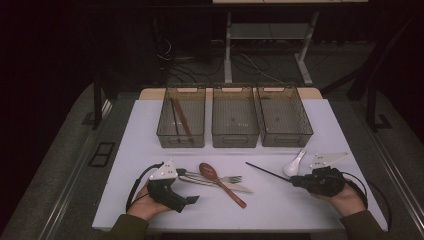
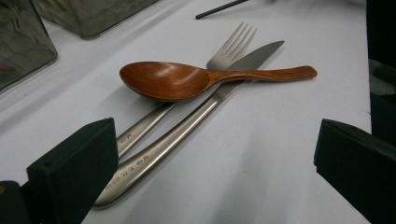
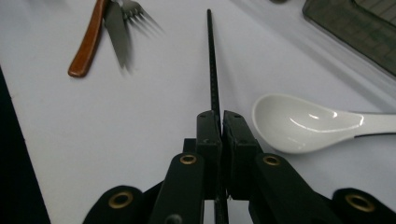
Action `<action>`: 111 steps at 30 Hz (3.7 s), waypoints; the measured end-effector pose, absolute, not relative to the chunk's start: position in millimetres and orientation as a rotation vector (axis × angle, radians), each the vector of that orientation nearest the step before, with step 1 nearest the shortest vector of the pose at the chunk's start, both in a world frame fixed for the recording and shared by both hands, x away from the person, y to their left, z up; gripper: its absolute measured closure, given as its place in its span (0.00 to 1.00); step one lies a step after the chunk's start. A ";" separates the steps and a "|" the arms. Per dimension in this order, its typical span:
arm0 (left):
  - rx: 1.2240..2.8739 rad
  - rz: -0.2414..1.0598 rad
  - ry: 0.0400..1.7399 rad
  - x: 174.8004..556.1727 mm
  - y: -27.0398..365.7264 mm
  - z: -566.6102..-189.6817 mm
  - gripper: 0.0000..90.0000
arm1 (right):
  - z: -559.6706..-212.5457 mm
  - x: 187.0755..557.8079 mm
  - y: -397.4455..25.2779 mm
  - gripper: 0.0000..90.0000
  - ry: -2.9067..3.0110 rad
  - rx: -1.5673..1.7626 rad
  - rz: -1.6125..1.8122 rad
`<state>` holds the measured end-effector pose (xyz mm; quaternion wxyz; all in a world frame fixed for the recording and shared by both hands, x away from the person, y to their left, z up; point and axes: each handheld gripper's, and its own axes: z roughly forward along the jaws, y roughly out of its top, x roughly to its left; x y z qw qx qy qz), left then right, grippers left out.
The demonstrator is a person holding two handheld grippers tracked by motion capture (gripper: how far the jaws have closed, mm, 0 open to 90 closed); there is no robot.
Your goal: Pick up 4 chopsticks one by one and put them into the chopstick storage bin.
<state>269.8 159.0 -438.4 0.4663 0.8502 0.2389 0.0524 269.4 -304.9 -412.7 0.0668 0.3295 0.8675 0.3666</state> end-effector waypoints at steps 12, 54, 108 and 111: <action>2.083 0.130 0.587 269.9 159.1 -438.5 0.00 | -400.1 277.1 -296.1 0.96 2.591 0.959 1.205; 2.078 0.126 0.588 270.4 158.5 -439.3 0.00 | -355.3 322.6 -233.0 0.96 2.444 0.898 1.400; 2.060 0.109 0.565 269.6 157.7 -436.5 0.00 | -362.5 451.5 -57.7 0.95 2.400 1.042 1.213; 2.055 0.109 0.560 269.3 157.4 -436.2 0.00 | -364.9 459.6 -41.1 0.95 2.407 1.048 1.175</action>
